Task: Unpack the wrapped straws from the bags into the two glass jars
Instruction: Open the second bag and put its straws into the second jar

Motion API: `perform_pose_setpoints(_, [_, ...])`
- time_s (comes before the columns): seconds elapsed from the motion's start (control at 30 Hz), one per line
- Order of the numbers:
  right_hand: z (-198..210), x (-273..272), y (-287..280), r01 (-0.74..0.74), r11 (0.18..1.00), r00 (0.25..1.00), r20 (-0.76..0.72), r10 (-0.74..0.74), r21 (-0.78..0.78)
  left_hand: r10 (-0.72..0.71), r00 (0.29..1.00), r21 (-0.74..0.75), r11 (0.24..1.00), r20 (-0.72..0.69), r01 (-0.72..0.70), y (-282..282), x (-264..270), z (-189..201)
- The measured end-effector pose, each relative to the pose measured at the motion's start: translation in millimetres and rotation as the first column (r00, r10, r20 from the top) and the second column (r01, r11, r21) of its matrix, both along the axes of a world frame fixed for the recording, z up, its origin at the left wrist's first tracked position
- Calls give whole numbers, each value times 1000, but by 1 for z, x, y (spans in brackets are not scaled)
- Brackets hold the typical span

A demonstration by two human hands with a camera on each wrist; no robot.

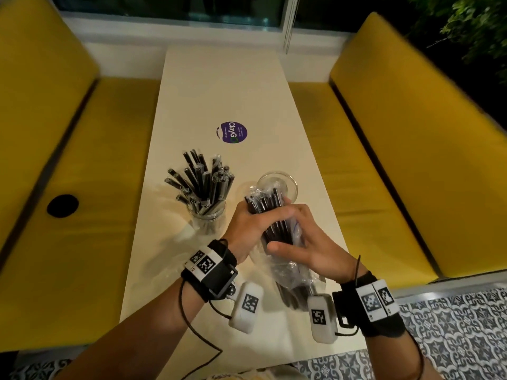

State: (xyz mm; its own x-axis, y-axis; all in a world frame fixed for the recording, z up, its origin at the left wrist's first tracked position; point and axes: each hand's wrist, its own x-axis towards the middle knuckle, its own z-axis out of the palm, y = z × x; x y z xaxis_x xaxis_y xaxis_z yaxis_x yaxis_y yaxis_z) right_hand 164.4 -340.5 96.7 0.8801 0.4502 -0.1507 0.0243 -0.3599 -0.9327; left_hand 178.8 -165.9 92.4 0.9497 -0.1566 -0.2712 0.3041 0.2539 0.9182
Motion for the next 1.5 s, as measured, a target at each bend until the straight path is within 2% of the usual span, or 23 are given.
perform_pose_setpoints(0.1, [3,-5,-6,139,970,987,54,-153,200,105,994,-22,994,21,-104,-2,5,10])
perform_pose_setpoints(0.23, [3,-5,-16,265,939,944,138,-299,220,242,970,-74,968,38,-238,-9,11,24])
perform_pose_setpoints(0.37, [-4,-5,-41,298,939,949,51,-310,170,382,918,-189,914,103,-359,-13,22,41])
perform_pose_setpoints(0.53, [1,-2,-42,393,884,919,-139,-369,251,487,873,-263,841,-12,-473,-28,33,51])
perform_pose_setpoints(0.6, [4,3,-42,453,838,891,-179,-417,303,474,880,-260,848,-19,-463,-33,34,51])
perform_pose_setpoints(0.7, [2,6,-42,585,697,810,-265,-523,414,394,917,-272,877,-67,-397,-33,34,52])
perform_pose_setpoints(0.8, [3,-1,-33,651,568,753,-328,-571,504,375,905,-322,847,-199,-422,-30,34,52])
perform_pose_setpoints(0.93, [7,-7,-21,690,275,644,-395,-655,669,407,860,-381,776,-308,-504,-34,35,51])
perform_pose_setpoints(1.0, [15,-8,-14,643,190,617,-355,-702,742,347,864,-421,766,-365,-486,-38,33,47])
perform_pose_setpoints(1.13, [41,1,-8,592,112,503,-257,-825,798,194,886,-434,815,-421,-385,-48,26,41])
perform_pose_setpoints(1.17, [47,4,-9,574,101,502,-252,-827,813,160,896,-448,821,-415,-354,-52,24,41])
perform_pose_setpoints(1.27, [58,16,-13,532,67,569,-299,-766,844,86,898,-481,820,-432,-310,-56,17,41])
perform_pose_setpoints(1.3, [61,20,-14,549,47,565,-328,-757,835,62,894,-495,815,-443,-302,-54,16,40])
perform_pose_setpoints(1.4, [65,31,-18,620,42,457,-317,-831,784,-36,899,-544,806,-436,-232,-48,10,36])
perform_pose_setpoints(1.5, [72,48,-38,619,3,369,-288,-884,786,-23,913,-490,849,-408,-197,-40,-2,22])
